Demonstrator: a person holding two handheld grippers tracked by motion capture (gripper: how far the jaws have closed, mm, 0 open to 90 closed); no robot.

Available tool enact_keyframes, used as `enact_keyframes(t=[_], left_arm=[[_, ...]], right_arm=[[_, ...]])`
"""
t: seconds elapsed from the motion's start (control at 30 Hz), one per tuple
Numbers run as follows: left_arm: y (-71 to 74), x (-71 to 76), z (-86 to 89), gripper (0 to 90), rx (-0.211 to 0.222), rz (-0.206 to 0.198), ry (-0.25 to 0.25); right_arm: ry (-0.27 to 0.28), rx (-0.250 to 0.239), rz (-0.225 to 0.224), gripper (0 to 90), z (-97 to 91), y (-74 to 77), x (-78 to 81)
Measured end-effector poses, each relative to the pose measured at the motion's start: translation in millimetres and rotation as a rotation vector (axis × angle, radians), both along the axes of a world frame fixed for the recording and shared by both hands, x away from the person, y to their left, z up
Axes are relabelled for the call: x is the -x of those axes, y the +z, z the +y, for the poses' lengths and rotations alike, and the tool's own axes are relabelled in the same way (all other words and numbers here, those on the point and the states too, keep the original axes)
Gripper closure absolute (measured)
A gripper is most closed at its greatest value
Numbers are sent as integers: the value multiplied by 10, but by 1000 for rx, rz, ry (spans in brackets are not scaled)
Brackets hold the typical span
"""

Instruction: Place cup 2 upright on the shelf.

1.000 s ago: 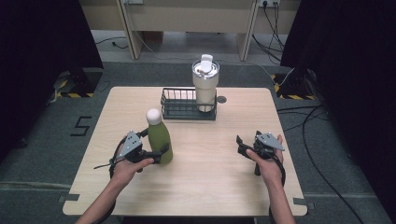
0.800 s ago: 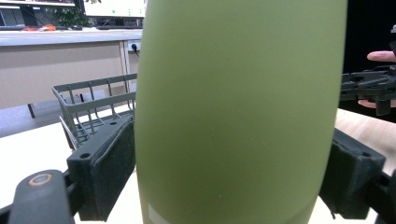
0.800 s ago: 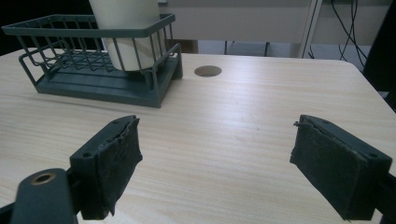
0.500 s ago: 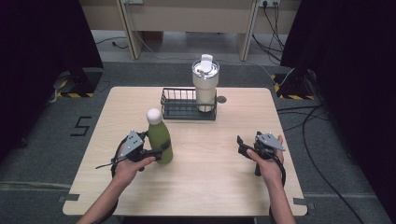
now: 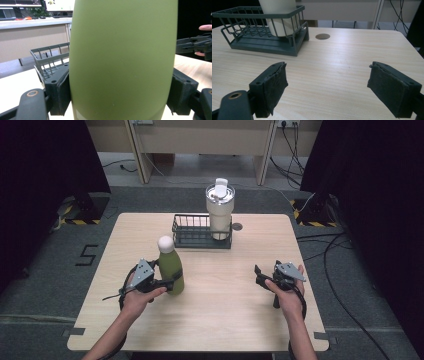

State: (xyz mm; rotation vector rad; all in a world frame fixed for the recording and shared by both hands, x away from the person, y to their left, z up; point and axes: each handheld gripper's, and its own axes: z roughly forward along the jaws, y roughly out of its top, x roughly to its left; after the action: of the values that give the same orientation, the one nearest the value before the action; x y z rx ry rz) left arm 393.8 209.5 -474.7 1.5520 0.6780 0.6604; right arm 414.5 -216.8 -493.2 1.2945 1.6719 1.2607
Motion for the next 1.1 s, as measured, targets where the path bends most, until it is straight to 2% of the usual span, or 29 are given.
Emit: enact_keyframes(t=[0.4, 1.1], left_arm=[[111, -46, -14, 207, 19, -13, 5], [346, -195, -14, 208, 23, -42, 27]], right_arm=[[-6, 0, 0, 149, -1, 4, 1], [-6, -4, -5, 149, -9, 17, 6]])
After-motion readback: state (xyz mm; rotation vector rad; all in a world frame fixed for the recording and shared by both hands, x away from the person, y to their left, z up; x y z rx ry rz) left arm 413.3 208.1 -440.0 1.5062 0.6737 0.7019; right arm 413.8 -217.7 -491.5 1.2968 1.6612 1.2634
